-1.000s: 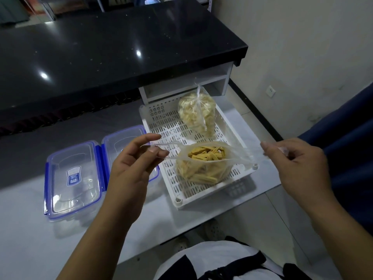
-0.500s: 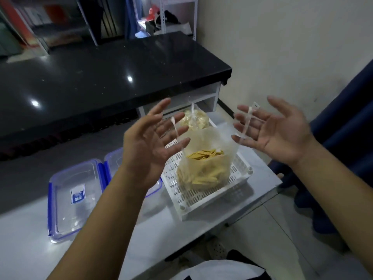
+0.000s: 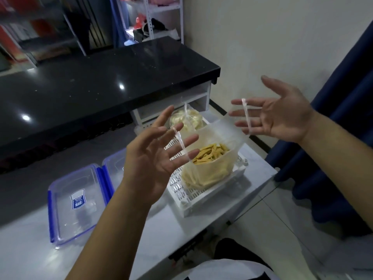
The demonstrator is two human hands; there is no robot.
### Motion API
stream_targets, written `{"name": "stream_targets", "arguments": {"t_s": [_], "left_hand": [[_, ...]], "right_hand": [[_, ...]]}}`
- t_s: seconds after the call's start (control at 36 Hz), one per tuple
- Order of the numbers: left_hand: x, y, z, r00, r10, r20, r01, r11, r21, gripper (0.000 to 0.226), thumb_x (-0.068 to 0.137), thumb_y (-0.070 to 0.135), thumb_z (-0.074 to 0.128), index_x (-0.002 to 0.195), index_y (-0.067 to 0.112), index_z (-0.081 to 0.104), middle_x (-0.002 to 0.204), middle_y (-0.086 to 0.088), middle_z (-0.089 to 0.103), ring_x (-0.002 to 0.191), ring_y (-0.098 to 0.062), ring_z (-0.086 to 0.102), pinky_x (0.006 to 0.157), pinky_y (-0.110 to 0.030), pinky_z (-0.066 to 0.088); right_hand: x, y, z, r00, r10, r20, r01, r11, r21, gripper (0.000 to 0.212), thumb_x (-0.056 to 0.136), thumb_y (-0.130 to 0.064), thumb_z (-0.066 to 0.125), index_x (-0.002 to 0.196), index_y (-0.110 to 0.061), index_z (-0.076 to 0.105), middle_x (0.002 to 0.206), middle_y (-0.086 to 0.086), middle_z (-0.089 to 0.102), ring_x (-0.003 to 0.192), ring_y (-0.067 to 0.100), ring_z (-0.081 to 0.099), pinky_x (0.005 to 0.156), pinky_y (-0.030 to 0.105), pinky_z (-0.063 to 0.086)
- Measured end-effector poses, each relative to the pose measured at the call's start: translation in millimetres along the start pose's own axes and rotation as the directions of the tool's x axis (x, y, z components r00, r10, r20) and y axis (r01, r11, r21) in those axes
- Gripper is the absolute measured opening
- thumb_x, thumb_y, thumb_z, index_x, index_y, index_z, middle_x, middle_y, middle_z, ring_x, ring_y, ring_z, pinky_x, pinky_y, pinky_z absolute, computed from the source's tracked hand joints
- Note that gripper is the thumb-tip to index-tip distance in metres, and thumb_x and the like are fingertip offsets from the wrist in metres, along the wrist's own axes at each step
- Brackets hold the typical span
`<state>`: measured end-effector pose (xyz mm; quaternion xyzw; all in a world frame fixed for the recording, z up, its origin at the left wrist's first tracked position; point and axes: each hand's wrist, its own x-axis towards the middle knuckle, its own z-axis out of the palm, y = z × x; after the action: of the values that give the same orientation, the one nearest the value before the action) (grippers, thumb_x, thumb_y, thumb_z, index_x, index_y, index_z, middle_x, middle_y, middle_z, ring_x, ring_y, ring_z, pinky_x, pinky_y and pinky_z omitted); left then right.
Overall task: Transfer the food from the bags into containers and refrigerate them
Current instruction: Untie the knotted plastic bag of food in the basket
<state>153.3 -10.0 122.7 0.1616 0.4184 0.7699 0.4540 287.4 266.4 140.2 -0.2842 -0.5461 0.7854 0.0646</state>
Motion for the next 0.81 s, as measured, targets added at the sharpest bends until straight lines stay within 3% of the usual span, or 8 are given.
{"name": "stream_targets", "arguments": {"t_s": [0.19,0.28,0.39,0.47,0.58,0.72,0.81], "left_hand": [[9,-7,-5,0.997,-0.022,-0.076,0.027,0.998,0.064,0.059,0.075,0.027,0.060,0.133,0.031,0.065,0.144,-0.008,0.057,0.114,-0.037,0.068,0.086,-0.050,0.059],[6,-9,-11,0.999,-0.008,-0.040,0.012,0.995,0.094,0.065,0.070,0.030,0.067,0.134,0.031,0.064,0.142,-0.005,0.060,0.116,-0.039,0.066,0.085,-0.048,0.059],[4,-3,-19,1.000,-0.015,-0.014,0.017,0.974,0.227,0.064,0.075,0.036,0.063,0.139,0.032,0.059,0.141,-0.004,0.061,0.120,-0.039,0.064,0.092,-0.048,0.057],[3,7,-22,0.996,0.002,-0.084,0.037,0.886,0.463,0.059,0.075,0.051,0.061,0.133,0.041,0.062,0.134,-0.001,0.067,0.117,-0.030,0.067,0.093,-0.048,0.057],[8,23,-24,0.980,0.097,-0.174,0.035,0.776,0.630,0.052,0.076,0.063,0.055,0.120,0.042,0.071,0.122,0.004,0.073,0.110,-0.020,0.070,0.085,-0.037,0.060],[41,33,-30,0.945,0.215,-0.245,0.077,0.582,0.809,0.041,0.085,0.058,0.067,0.122,0.041,0.069,0.119,0.015,0.073,0.112,-0.004,0.067,0.104,-0.043,0.049],[75,29,-33,0.946,0.210,-0.246,0.143,0.411,0.900,0.050,0.086,0.052,0.066,0.134,0.040,0.060,0.131,0.011,0.066,0.122,-0.009,0.060,0.107,-0.047,0.047]], "right_hand": [[12,15,-6,0.997,0.073,0.025,-0.073,0.997,0.004,0.069,0.091,-0.064,0.047,0.132,-0.011,0.064,0.135,0.020,0.062,0.114,0.041,0.066,0.077,0.042,0.059],[15,10,-17,0.986,0.085,0.147,-0.088,0.996,0.018,0.072,0.092,-0.065,0.046,0.133,-0.009,0.063,0.138,0.019,0.060,0.120,0.042,0.062,0.083,0.047,0.058],[20,-3,-33,0.919,0.173,0.355,-0.146,0.984,-0.100,0.077,0.088,-0.068,0.052,0.137,-0.009,0.059,0.144,0.018,0.055,0.130,0.042,0.054,0.096,0.056,0.051],[24,-18,-46,0.883,0.238,0.405,-0.092,0.933,-0.347,0.078,0.081,-0.073,0.059,0.136,-0.017,0.061,0.141,0.014,0.059,0.130,0.034,0.056,0.099,0.052,0.051],[36,-41,-56,0.958,0.180,0.225,-0.003,0.788,-0.616,0.065,0.067,-0.077,0.064,0.117,-0.037,0.073,0.125,-0.002,0.071,0.117,0.018,0.066,0.101,0.053,0.051],[60,-55,-51,0.980,-0.037,0.193,0.169,0.659,-0.733,0.059,0.068,-0.079,0.064,0.117,-0.047,0.069,0.123,-0.018,0.069,0.114,0.004,0.064,0.099,0.041,0.048],[87,-48,-39,0.974,-0.126,0.189,0.226,0.630,-0.743,0.048,0.074,-0.068,0.066,0.117,-0.048,0.068,0.118,-0.027,0.065,0.112,-0.004,0.056,0.094,0.032,0.044]]}}
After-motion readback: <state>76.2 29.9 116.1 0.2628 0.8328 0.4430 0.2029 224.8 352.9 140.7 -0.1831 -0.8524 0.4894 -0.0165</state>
